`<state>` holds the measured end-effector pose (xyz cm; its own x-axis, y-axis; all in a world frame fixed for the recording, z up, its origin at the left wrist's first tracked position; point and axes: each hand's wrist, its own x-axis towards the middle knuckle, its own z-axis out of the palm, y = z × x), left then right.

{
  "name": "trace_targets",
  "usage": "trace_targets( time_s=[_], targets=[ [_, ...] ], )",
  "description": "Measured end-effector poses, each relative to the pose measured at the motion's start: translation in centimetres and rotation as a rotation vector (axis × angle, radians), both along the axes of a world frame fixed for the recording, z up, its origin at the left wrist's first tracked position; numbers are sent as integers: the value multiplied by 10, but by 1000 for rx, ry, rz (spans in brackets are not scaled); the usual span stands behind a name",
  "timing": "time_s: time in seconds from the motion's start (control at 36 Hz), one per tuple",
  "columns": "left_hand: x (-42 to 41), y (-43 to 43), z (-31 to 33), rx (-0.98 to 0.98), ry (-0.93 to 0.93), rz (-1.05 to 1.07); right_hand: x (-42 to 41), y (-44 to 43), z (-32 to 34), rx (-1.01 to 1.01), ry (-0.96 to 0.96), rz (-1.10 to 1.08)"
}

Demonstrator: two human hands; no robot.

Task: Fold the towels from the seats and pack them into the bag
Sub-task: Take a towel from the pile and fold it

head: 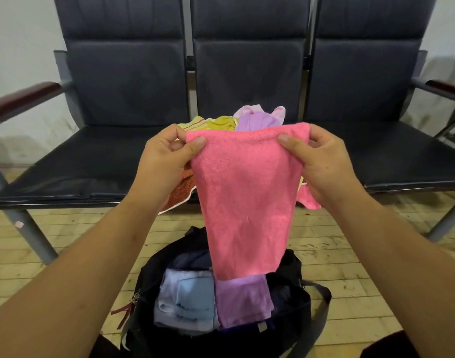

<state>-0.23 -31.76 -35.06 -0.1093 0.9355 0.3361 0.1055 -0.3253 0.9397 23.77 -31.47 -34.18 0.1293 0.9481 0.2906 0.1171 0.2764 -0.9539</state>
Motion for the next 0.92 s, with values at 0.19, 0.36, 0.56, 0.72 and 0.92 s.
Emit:
trace_targets(
  time_s=[0.19, 0.36, 0.56, 0.72, 0.92],
  targets=[
    [6, -3, 0, -89, -317, -111, -12, 2, -2, -63, 268, 149],
    [26, -14, -30, -496, -8, -560, -13, 4, 5, -168, 550, 227],
    [44, -23, -10, -571, -592, -570, 1, 12, -5, -479, 565, 246],
    [45, -21, 5, -524, -807, -470, 5, 9, -27, -611, 529, 551],
    [22, -4, 3, -598, -784, -365, -6, 0, -32, -636, 328, 749]
  ],
)
